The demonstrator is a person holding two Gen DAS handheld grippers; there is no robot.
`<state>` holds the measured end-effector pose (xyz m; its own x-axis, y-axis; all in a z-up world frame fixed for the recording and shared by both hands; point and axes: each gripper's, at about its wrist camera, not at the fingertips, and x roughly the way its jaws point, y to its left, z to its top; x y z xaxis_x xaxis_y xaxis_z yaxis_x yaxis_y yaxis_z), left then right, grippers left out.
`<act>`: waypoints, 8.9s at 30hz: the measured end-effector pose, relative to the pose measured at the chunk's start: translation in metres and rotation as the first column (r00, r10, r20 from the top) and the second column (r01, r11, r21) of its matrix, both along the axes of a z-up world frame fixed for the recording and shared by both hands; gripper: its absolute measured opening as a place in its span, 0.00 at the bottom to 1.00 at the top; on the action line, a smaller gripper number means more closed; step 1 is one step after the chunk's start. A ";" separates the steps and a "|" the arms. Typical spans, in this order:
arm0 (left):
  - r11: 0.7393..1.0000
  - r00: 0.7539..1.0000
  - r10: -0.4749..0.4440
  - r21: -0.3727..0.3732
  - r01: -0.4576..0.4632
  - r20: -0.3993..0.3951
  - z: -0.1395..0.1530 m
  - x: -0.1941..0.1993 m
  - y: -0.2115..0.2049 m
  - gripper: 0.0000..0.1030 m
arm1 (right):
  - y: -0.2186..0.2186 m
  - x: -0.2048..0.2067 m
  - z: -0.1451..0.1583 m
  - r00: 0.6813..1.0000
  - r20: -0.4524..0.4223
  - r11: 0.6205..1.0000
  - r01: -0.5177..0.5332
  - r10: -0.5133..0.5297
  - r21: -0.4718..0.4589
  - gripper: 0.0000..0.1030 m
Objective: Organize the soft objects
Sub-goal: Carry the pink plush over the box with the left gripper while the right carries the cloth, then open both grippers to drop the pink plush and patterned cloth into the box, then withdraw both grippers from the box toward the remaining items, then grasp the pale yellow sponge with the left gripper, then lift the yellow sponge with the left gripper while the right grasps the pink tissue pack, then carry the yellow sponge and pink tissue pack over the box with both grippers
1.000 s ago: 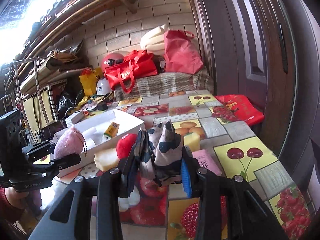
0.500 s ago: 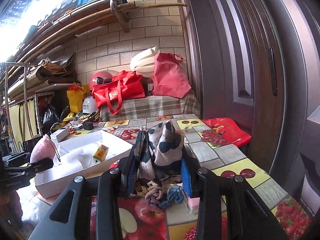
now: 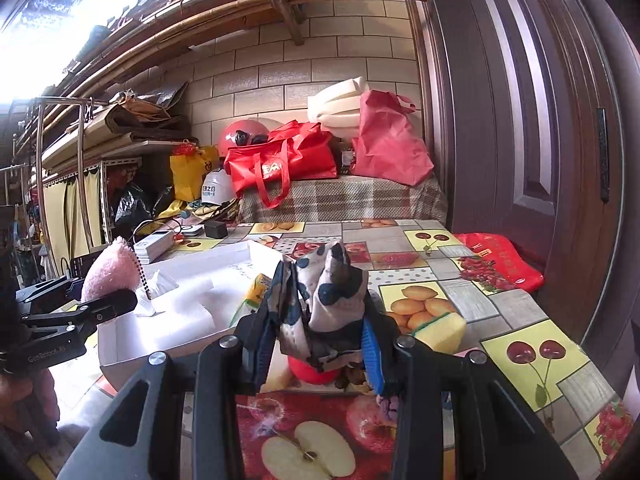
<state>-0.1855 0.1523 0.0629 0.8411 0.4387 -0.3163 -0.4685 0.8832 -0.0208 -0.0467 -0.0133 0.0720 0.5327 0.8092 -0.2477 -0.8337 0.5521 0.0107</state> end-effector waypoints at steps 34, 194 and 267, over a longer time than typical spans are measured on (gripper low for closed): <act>0.965 0.966 0.257 -0.041 -0.258 -0.022 -0.007 -0.003 0.119 0.51 | 0.148 -0.019 -0.018 0.986 -0.080 0.980 -0.153 0.144 -0.127 0.37; 0.901 0.796 -0.427 -0.272 0.337 -0.429 -0.038 0.048 -0.057 0.99 | -0.087 0.124 -0.016 0.939 -0.292 0.975 0.133 -0.181 -0.177 1.00; 0.996 0.997 0.073 0.051 -0.072 -0.024 -0.004 -0.006 0.034 0.58 | 0.061 -0.021 -0.011 0.990 -0.056 0.989 -0.132 0.128 -0.068 0.49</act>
<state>-0.1914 0.1867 0.0591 0.7983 0.5144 -0.3132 -0.5313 0.8464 0.0358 -0.0679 0.0475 0.0608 0.4095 0.8500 -0.3314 -0.8977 0.4401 0.0197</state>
